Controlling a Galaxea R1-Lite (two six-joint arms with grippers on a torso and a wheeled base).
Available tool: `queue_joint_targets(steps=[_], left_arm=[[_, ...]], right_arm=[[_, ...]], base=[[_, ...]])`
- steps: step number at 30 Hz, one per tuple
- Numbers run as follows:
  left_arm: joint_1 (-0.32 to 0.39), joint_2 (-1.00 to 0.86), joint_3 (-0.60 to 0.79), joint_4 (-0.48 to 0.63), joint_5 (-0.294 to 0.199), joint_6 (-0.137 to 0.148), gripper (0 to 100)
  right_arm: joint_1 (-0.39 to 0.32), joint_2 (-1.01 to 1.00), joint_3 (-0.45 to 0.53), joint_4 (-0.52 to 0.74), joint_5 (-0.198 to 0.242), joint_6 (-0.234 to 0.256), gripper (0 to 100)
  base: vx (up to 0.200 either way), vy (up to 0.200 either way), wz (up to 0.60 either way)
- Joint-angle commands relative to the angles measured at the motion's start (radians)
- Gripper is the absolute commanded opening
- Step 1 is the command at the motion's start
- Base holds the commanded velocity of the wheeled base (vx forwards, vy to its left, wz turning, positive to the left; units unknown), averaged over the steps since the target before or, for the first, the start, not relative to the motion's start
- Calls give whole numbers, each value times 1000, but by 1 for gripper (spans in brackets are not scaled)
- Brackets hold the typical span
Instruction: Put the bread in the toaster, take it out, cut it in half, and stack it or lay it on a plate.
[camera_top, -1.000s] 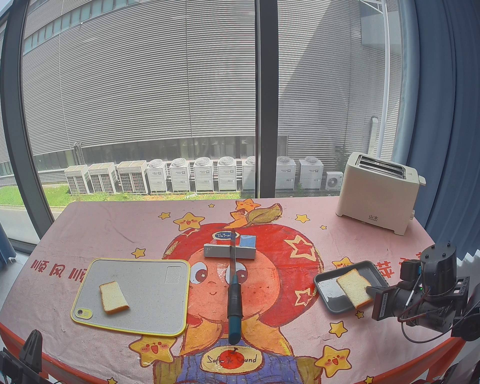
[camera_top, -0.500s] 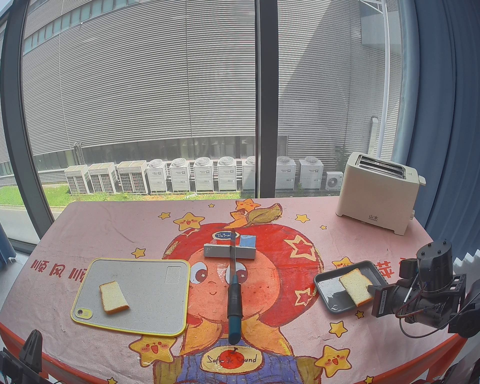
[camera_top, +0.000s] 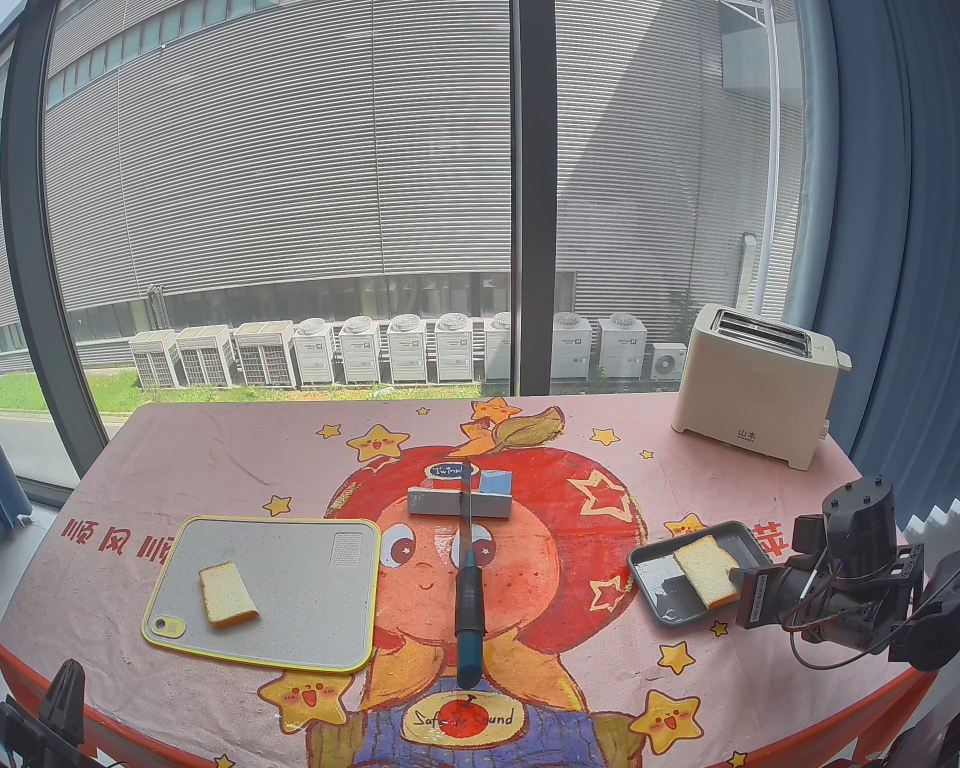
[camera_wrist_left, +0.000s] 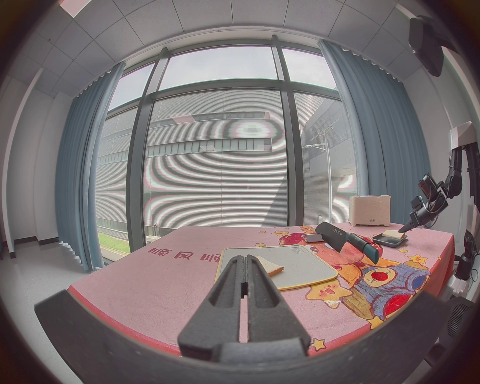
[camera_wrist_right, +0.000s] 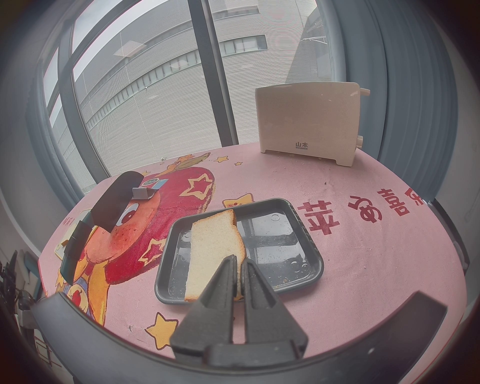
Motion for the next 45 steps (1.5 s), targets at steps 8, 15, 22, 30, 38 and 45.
queue_joint_targets(steps=[8,15,22,30,38,45], left_arm=[[0,-16,18,0,0,0,0],[0,-16,18,-1,0,0,0],[0,-16,18,-1,0,0,0],[0,-16,18,-1,0,0,0],[0,-16,18,-1,0,0,0],[0,-16,18,-1,2,0,0]], right_arm=[[-15,7,-6,-2,0,0,0],[-15,7,-4,-2,-2,-1,0],[-30,24,-7,-2,-2,-3,0],[-30,27,-7,-3,-2,-3,100],[-27,30,-7,-3,0,-3,100],[-21,27,-7,-3,0,-3,100]], base=[[0,0,0],[0,0,0],[0,0,0],[0,0,0],[0,0,0],[0,0,0]])
